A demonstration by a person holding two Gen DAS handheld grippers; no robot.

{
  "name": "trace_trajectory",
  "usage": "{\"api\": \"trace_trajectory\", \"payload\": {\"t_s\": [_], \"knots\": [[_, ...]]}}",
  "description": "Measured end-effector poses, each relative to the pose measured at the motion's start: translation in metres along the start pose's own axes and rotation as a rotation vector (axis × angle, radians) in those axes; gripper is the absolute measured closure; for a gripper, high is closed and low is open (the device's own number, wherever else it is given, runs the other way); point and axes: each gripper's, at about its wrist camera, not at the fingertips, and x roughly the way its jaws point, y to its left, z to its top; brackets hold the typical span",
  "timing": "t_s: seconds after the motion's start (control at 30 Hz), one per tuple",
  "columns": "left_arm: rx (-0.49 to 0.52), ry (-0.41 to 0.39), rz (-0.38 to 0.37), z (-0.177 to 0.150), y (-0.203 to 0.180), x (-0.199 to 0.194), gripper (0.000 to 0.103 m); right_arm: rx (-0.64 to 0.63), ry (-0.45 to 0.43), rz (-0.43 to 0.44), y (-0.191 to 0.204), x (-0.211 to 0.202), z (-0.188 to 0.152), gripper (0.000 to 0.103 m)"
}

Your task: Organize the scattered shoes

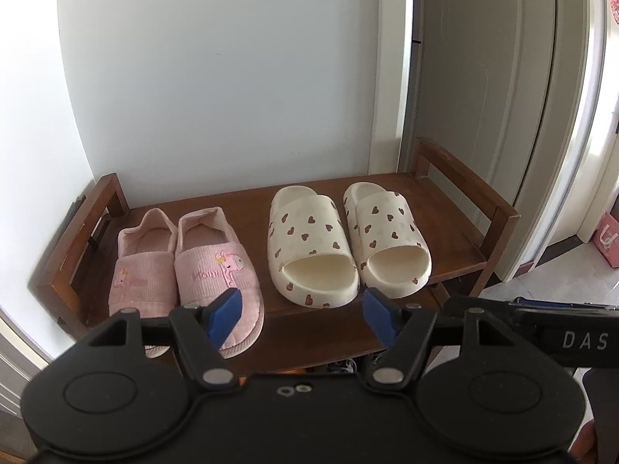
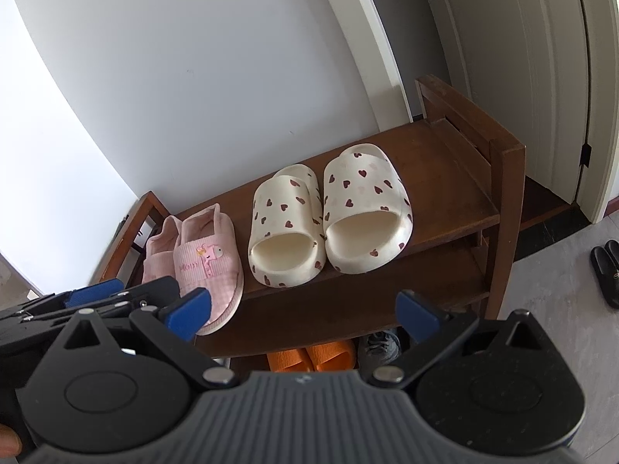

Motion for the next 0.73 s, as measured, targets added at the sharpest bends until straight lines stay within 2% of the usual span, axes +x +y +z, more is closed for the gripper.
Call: {"api": "trace_trajectory", "payload": {"t_s": [0.23,0.4,0.73], "knots": [[-0.05,0.021,0.031,-0.003,0.006,0.0,0.034,0.0,-0.001,-0.001,0.001,-0.003,-0.001,0.0],[-0.078,0.038,0.008,-0.004,0.011,-0.001,0.034,0.002,0.003,-0.004,0.001,-0.004,-0.003,0.0],[-0.065,0.012,0.002,-0.009,0.011,-0.006,0.034,0.001,0.011,0.007,0.007,-0.006,-0.009,0.0]]}}
